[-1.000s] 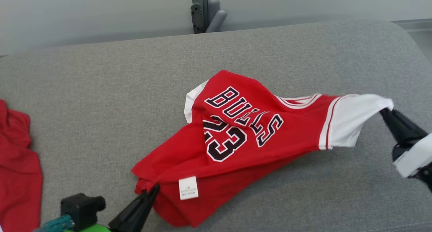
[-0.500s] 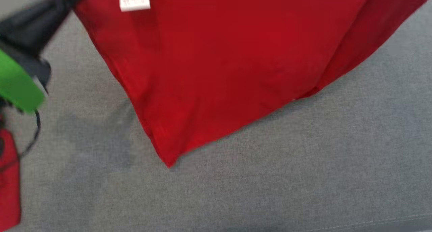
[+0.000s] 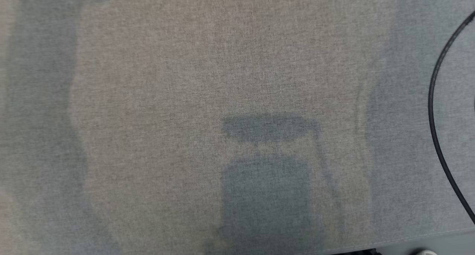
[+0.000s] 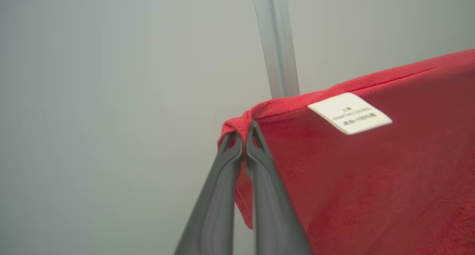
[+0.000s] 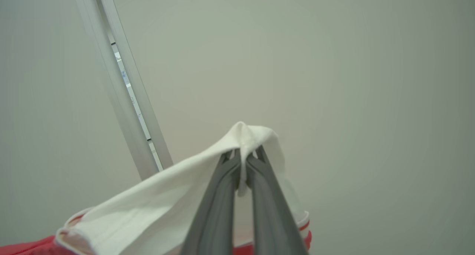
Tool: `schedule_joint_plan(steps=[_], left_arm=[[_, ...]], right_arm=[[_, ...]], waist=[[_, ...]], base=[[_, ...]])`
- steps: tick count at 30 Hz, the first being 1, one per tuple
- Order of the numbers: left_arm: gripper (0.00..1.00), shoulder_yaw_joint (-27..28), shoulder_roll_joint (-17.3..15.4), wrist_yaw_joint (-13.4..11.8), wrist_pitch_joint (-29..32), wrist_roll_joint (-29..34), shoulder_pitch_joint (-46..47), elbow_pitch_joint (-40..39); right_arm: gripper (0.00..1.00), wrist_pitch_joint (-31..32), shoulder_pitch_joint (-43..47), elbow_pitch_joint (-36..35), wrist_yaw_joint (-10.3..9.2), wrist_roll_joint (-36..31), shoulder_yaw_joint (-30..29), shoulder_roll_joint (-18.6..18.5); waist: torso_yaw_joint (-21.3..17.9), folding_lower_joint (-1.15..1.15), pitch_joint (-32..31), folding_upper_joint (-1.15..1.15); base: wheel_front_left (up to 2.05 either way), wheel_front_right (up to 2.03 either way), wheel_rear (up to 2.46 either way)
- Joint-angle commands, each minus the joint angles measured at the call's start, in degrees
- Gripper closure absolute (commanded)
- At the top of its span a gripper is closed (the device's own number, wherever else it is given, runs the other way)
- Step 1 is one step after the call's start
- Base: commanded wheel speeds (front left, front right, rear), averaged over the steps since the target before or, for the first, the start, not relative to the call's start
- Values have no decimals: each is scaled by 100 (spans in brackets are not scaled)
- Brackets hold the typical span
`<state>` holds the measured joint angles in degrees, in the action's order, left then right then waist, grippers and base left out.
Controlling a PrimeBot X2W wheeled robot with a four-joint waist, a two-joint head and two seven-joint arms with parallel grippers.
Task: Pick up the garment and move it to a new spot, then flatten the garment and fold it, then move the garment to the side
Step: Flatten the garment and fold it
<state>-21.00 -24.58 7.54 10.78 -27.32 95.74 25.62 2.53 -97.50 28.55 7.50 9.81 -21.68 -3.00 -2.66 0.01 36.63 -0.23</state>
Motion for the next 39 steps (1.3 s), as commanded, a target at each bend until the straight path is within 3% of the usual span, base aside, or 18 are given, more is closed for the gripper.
schedule_joint_plan(steps=[1,5,11,16,22,25,28,30,31,33,36,39], left_arm=[[100,-77,34,-16,-471,162,152,349],[100,-401,17,-13,-1285,122,296,1063],[100,-1196,-410,-12,-1822,-560,-666,1419],[100,-1794,-840,-11,-2103,-1230,-2175,1135],[100,-2078,-1382,-112,-2316,-1769,-4187,209],[100,-2086,-1619,-557,-2386,-1957,-5346,-564],[100,-2057,-1911,-1210,-2444,-2196,-6599,-1431],[100,-2040,-1972,-1677,-2492,-2371,-7463,-2012],[100,-2040,-1972,-1677,-2492,-2371,-7463,-2012],[100,-2071,-2037,-2169,-2525,-2483,-8292,-2547],[100,-2100,-1802,-2687,-2558,-2704,-9300,-3326],[100,-2141,-1633,-2985,-2582,-2826,-9915,-3877]], right_arm=[[100,-305,-74,253,-1,42,210,17],[100,-795,30,724,-2,306,585,-13],[100,-1104,1244,959,-1,866,1523,-132],[100,-1305,2971,457,-1,1677,2442,-495],[100,-1241,5307,-742,-4,2341,3050,-1289],[100,-1202,6550,-1349,-6,2430,2937,-1586],[100,-1050,7742,-1957,-6,2520,2753,-1677],[100,-935,8484,-2270,-7,2572,2616,-1658],[100,-935,8484,-2270,-7,2572,2616,-1658],[100,-844,9165,-2512,-7,2697,2514,-1533],[100,-778,10037,-2757,-5,2735,2349,-1393],[100,-729,10668,-3090,-3,2899,2170,-1192]], waist=[[-134,-1,478,23],[-225,-1,518,23],[-305,-1,399,23],[-327,-1,-174,23],[-273,-1,-1163,23],[-236,-1,-1683,23],[-258,-1,-2084,23],[-276,-1,-2281,23],[-276,-1,-2281,23],[-296,-1,-2405,23],[-254,-1,-2447,23],[-175,-1,-2375,23]], base=[[0,0,0],[0,0,0],[0,0,0],[0,0,0],[0,0,0],[0,0,0],[0,0,0],[0,0,0],[0,0,0],[0,0,0],[0,0,0],[0,0,0]])
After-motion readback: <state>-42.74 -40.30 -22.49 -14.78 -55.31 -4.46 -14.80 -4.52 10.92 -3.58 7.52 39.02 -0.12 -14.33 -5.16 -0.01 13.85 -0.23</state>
